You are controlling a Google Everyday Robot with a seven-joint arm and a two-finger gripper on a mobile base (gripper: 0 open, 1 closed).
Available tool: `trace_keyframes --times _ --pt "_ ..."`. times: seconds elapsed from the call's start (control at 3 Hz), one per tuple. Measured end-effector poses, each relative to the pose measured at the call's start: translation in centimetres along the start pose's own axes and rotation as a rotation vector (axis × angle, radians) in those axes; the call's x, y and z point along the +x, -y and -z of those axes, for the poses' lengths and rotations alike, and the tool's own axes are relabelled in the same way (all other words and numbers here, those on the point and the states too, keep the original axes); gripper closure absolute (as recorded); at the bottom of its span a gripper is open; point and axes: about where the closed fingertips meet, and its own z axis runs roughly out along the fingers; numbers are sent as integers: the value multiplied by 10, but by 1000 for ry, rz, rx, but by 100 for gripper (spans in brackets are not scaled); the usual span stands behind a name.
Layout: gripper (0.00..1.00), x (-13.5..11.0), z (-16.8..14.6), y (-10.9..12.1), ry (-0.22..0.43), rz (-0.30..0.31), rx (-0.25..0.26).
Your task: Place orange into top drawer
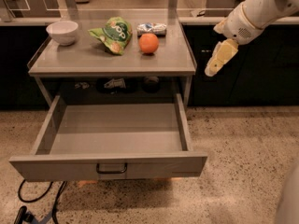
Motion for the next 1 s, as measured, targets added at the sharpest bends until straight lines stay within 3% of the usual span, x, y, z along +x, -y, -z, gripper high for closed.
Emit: trace_keyframes --times 0.33,0.67,1.0 --pt "0 -10 -51 16 188 -33 -99" --pt "0 -44 -94 35 348 -82 -151" --pt "0 -98 -69 76 473 -76 -18"
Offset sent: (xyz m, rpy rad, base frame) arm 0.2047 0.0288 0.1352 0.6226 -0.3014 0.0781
